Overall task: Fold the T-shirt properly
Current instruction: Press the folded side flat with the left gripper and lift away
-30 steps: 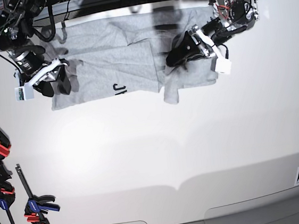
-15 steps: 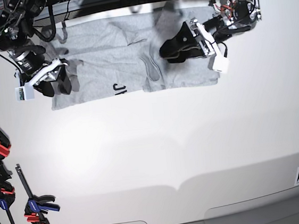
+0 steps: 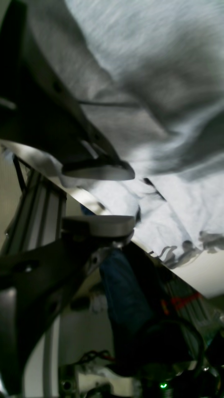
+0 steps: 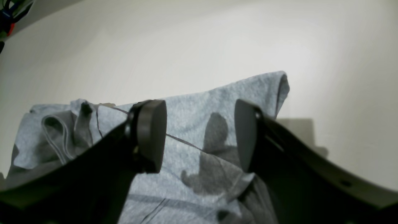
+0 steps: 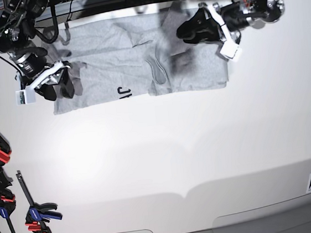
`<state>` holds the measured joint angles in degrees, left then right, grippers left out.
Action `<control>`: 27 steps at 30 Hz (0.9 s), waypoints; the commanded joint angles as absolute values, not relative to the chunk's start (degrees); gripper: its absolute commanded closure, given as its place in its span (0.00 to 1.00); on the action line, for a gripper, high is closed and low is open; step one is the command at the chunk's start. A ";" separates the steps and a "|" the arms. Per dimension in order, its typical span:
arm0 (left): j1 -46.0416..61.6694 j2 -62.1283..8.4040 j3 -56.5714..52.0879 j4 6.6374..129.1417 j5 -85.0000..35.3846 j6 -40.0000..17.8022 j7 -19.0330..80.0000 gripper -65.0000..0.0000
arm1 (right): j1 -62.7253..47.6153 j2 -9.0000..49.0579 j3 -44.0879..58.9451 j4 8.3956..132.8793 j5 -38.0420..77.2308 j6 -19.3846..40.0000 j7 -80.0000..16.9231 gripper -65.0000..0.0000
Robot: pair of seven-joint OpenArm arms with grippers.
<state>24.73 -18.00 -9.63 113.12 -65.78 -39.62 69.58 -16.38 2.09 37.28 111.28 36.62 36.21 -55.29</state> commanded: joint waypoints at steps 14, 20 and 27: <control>36.05 -28.86 6.74 123.31 -12.36 -40.00 36.14 0.74 | -16.19 2.70 37.47 112.38 37.93 36.18 -52.88 0.49; 35.88 -29.41 15.94 123.31 2.79 -40.00 29.67 0.63 | -16.19 2.70 37.47 112.38 37.91 36.16 -52.88 0.49; 35.86 -29.39 18.02 123.31 11.07 -39.18 26.44 0.54 | -16.19 2.70 37.47 112.38 37.93 36.16 -52.88 0.49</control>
<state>35.70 -29.08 18.00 122.30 11.42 -39.24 27.40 -16.36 2.07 37.28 111.28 36.64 36.21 -54.41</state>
